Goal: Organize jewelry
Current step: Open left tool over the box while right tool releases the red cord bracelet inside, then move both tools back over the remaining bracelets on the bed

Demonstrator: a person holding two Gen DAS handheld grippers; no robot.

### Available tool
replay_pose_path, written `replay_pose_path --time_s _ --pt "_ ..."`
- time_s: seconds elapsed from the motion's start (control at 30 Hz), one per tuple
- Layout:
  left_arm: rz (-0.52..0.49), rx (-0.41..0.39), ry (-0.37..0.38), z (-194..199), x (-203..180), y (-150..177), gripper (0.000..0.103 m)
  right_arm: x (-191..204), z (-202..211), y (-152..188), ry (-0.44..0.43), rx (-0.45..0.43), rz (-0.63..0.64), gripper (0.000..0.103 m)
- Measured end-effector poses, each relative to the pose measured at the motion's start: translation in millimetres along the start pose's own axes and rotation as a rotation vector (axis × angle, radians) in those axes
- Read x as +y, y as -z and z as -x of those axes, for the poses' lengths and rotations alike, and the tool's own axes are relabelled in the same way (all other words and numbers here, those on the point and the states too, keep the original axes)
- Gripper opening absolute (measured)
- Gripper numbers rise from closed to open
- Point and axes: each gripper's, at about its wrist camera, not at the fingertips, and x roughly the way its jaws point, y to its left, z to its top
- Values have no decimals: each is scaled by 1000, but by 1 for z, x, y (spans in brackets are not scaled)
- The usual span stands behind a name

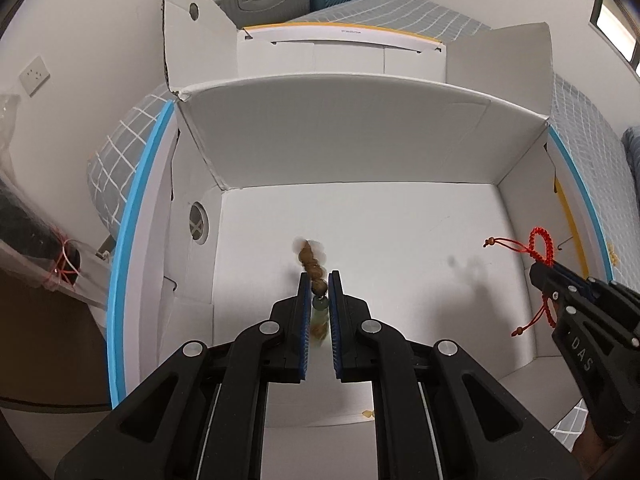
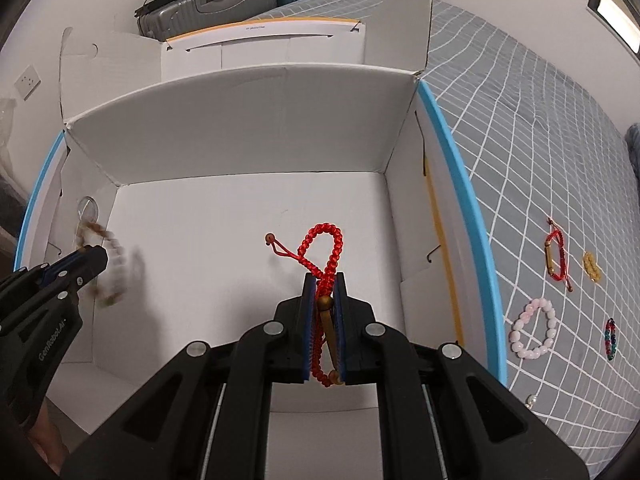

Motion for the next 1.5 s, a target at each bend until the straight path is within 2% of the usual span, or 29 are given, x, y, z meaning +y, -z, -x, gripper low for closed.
replay_pose_path --time_s 0.07,0.1,0.13,0.17,0.2,0.23,0.27,0.3,0.33,0.6,0.87,1.2,1.5 --pt "4 -1 -11 1 1 0 11 0 0 0 -8 2 4 11" --pt "-2 -4 -17 2 -1 1 11 -1 1 1 -11 0 -1 15" --pt "-6 -5 -21 3 -2 1 11 -1 2 0 -16 -2 -6 24" --pt "-8 -5 -24 3 -3 2 17 -1 5 0 -22 -6 -11 36" --pt "-5 -9 -23 6 -2 2 28 -1 7 0 -27 -13 -13 42" --pt "-1 -15 -23 8 -1 2 34 0 10 -1 -32 -21 -12 54" --pt "4 -23 -25 11 0 2 46 0 12 -1 -29 -26 -10 68" --pt "11 -33 -26 14 1 2 57 2 15 -1 -20 -33 -5 73" --pt "18 -41 -23 18 3 1 59 2 17 -2 -18 -37 0 78" --pt "23 -93 -47 39 8 0 84 9 35 -1 -19 -89 15 89" --pt "34 -138 -45 57 18 4 96 5 55 2 -10 -129 7 95" --pt "22 -178 -23 78 13 18 97 -22 78 17 9 -154 -39 95" --pt "-48 -227 19 108 -19 38 97 -73 124 48 55 -215 -123 95"
